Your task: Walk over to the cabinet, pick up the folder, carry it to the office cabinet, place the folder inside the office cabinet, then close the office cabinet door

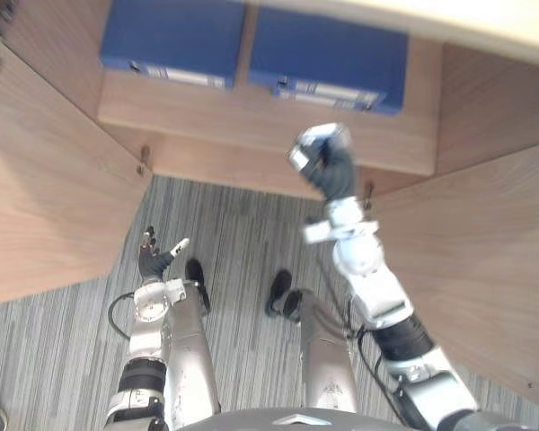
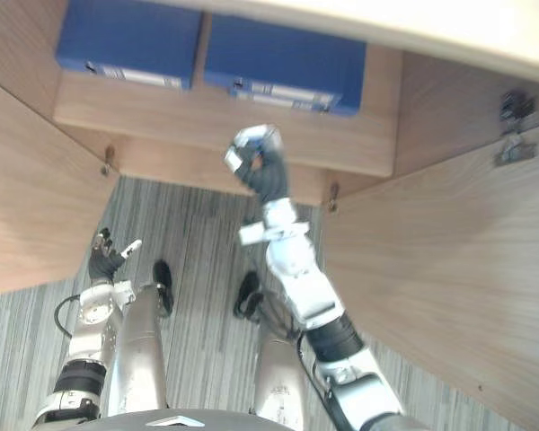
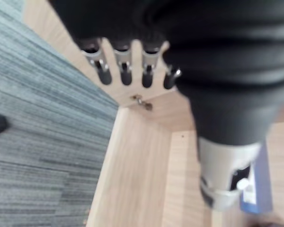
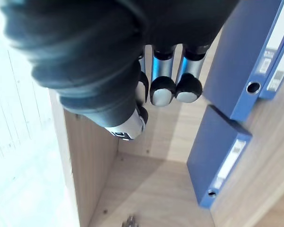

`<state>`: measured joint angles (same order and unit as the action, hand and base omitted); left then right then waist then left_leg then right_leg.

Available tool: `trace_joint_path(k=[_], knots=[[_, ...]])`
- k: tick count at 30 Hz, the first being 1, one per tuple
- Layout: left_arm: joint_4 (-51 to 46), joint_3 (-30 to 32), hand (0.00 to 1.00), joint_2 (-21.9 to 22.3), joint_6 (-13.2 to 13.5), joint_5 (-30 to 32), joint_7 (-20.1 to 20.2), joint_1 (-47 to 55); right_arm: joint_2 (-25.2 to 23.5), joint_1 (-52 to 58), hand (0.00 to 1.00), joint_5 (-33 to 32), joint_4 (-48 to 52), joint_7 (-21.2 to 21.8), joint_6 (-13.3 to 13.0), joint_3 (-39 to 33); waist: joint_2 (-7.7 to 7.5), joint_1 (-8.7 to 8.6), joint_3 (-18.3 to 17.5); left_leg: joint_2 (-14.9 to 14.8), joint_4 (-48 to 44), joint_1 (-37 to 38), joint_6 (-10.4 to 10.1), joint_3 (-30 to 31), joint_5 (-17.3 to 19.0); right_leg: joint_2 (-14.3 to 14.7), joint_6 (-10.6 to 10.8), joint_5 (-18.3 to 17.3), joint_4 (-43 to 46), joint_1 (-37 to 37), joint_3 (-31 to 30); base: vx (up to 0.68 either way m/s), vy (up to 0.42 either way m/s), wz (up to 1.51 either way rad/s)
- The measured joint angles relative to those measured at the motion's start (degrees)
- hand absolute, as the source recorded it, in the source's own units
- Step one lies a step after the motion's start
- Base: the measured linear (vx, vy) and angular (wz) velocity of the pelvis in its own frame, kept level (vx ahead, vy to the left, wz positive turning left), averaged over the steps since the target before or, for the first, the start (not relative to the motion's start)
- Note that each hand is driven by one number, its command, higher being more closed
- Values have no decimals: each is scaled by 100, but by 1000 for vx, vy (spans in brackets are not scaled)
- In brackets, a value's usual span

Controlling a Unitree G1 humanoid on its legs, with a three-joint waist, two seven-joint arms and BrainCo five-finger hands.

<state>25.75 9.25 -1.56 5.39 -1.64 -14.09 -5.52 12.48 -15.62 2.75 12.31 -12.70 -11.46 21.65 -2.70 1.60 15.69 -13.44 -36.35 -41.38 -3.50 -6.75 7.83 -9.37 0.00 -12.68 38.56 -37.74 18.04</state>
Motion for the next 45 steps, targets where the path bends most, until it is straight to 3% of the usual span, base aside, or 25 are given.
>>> trace_joint_path(k=[6, 10, 13, 19, 22, 23, 32, 45], knots=[[733, -357, 0, -81, -26, 108, 28, 565, -531, 1155, 100, 646, -1539, 464, 18, 229, -168, -8, -535, 73, 944, 1277, -10, -371, -107, 182, 165, 399, -1142, 1143, -178, 92, 59, -17], [1477, -516, 0, -153, -42, 313, 87, 601, -534, 1230, 100, 1130, -3306, 518, 164, -224, -133, -101, -635, 269, 2018, 2035, -28, -480, -591, 354, 248, 1091, -2504, 1944, -212, 58, 48, -9], [1739, -550, 0, -234, -52, 480, 130, 689, -580, 1356, 100, 1151, -4234, 512, 274, -812, -116, -136, -662, 421, 2700, 2625, -25, -619, -880, 404, 290, 1484, -3265, 2515, -285, 56, 45, -7], [2159, -573, 0, -230, -57, 756, 257, 910, -672, 1774, 100, 1174, -5553, 489, 495, -1594, 79, -210, -1113, 662, 3391, 3347, 32, -747, -1059, 389, 377, 1751, -3900, 3076, -469, 22, 44, -14], [2325, -575, 0, -231, -75, 761, 327, 912, -763, 1843, 100, 1161, -5943, 459, 582, -1866, 102, -253, -1164, 767, 3722, 3664, -11, -742, -1130, 371, 420, 1780, -4038, 3223, -569, -23, 40, -18], [2412, -577, 0, -231, -82, 762, 331, 924, -768, 1847, 0, 1148, -6089, 453, 654, -1942, 88, -248, -1214, 813, 3839, 3753, -11, -735, -1150, 367, 415, 1798, -4098, 3229, -647, -43, 44, -31], [2735, -611, 0, -228, -160, 872, 388, 952, -985, 1991, 0, 812, -6497, 337, 833, -2650, 6, -410, -1397, 945, 4120, 4063, 1, -723, -1185, 338, 454, 1826, -4244, 3424, -833, 5, 15, -8], [2946, -743, 0, -204, -191, 869, 433, 1018, -1086, 2006, 0, 357, -6623, 184, 904, -3207, 81, -502, -1422, 1048, 4122, 4543, 76, -1018, -986, 281, 527, 1869, -4319, 3771, -1181, 20, 9, -13]])
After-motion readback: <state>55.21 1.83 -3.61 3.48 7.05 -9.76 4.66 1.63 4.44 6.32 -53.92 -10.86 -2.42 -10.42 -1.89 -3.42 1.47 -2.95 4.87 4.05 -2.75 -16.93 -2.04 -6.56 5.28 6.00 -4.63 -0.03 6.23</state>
